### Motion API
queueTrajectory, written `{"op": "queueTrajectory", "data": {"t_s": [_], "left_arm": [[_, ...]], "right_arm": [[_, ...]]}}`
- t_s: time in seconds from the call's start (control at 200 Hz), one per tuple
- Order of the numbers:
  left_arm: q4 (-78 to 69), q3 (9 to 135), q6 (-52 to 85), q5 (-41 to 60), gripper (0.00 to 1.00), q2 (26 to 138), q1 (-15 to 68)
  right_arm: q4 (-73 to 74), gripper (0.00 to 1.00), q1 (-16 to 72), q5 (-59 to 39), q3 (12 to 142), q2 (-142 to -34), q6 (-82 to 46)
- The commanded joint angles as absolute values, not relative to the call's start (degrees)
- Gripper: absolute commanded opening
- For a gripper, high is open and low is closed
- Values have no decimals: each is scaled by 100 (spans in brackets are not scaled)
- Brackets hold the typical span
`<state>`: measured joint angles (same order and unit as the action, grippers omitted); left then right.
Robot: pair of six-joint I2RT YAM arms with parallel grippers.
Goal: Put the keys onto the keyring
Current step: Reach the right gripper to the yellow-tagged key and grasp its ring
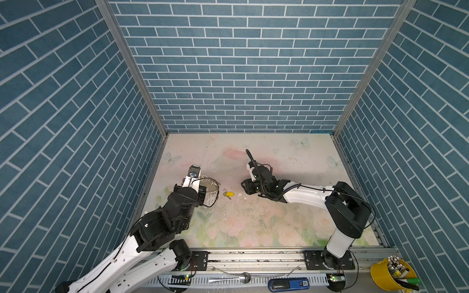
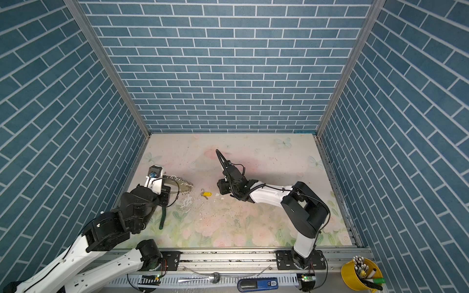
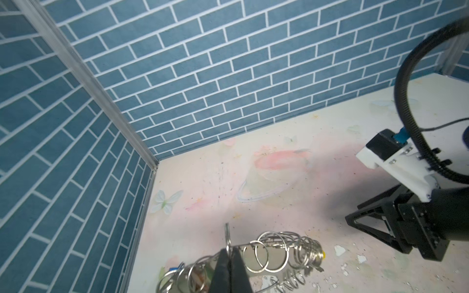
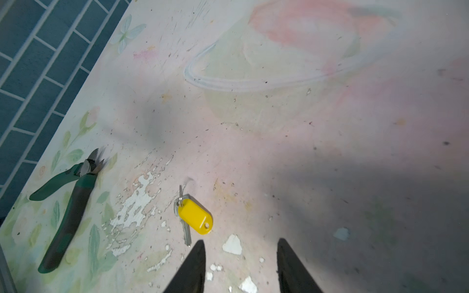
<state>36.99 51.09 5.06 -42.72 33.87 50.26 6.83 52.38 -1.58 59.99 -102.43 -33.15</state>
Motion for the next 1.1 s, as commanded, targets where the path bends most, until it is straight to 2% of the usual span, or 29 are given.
{"op": "queueTrajectory", "data": {"t_s": [0.0, 0.29, 0.55, 1.095], "left_arm": [[4127, 5324, 817, -4844, 0, 3184, 5010], [4430, 5313, 1077, -5190, 0, 2782, 5010], [4413, 5265, 1105, -5117, 0, 2784, 5010], [4422, 5212, 1142, -5124, 0, 2894, 5010]], "right_arm": [[387, 45, 5389, -466, 6663, -10736, -3835], [-382, 42, 5736, -594, 7897, -11727, -3876], [-802, 40, 5808, -536, 8433, -12180, -3868], [-1124, 22, 5841, -591, 8907, -12527, -3701]]}}
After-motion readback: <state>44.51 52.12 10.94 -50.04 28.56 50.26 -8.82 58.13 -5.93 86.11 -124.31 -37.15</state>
